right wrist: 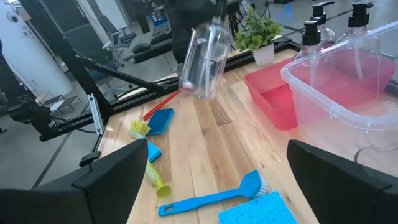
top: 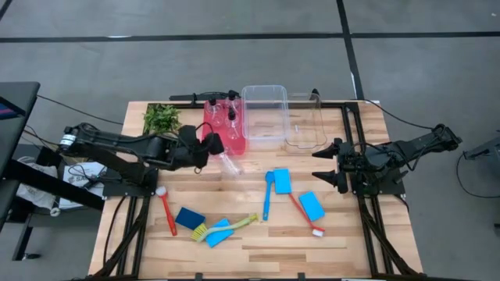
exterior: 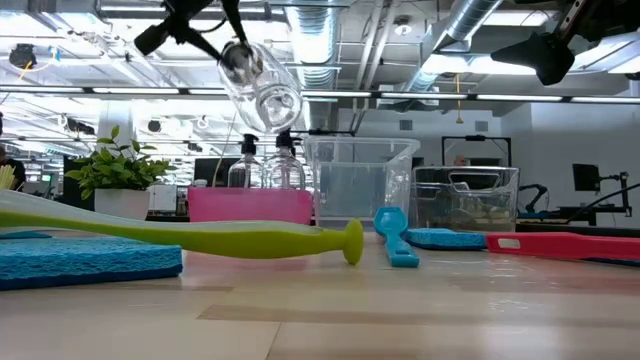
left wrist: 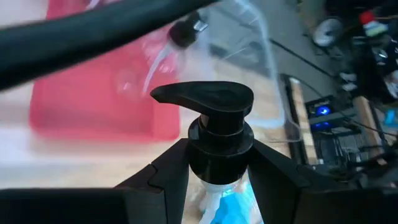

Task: Pick & Place Kitchen Sink Supplies
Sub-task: Put the transparent dishwashing liquid dispenser into the red bin

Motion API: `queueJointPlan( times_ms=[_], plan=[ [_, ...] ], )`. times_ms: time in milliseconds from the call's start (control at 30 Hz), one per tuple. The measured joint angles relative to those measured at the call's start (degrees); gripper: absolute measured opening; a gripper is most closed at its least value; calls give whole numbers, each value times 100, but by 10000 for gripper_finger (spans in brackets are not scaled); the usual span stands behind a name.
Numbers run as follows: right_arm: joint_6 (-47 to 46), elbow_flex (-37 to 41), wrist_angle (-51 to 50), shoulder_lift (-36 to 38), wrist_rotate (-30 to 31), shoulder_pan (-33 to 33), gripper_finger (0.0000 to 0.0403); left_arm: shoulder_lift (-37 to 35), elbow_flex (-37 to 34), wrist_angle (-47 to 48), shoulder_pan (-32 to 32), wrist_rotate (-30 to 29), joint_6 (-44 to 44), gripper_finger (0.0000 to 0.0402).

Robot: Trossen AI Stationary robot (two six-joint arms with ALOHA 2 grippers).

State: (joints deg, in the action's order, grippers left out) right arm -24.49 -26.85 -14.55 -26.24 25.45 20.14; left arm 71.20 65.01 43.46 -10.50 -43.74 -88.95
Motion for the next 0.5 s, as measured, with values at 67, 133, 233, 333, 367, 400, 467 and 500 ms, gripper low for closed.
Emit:
queueJointPlan(
  times_ms=[67, 133, 233, 333, 367, 400, 467, 500],
  plan=[
    [0, 0, -1, 2, 1, -1, 377, -108, 0, -75, 0, -144, 523, 150],
    [0, 0, 0, 2, -2, 0, 377, -214, 0, -123, 0, -230, 1059, 150],
    [0, 0, -1, 0, 1, -1, 377, -336, 0, -135, 0, -438, 1771, 150],
    [0, 0, 0, 1, 1, 0, 377, -405, 0, -137, 0, -711, 2318, 150],
    [0, 0, -2, 2, -1, -2, 377, -416, 0, -147, 0, -830, 2471, 150],
    [0, 0, 0, 1, 1, -2, 377, -417, 0, -154, 0, -963, 2609, 150],
    [0, 0, -2, 0, -1, 0, 377, -413, 0, -151, 0, -1223, 2908, 150],
    [0, 0, -1, 2, 0, -2, 377, -413, 0, -155, 0, -1331, 3060, 150]
  ],
)
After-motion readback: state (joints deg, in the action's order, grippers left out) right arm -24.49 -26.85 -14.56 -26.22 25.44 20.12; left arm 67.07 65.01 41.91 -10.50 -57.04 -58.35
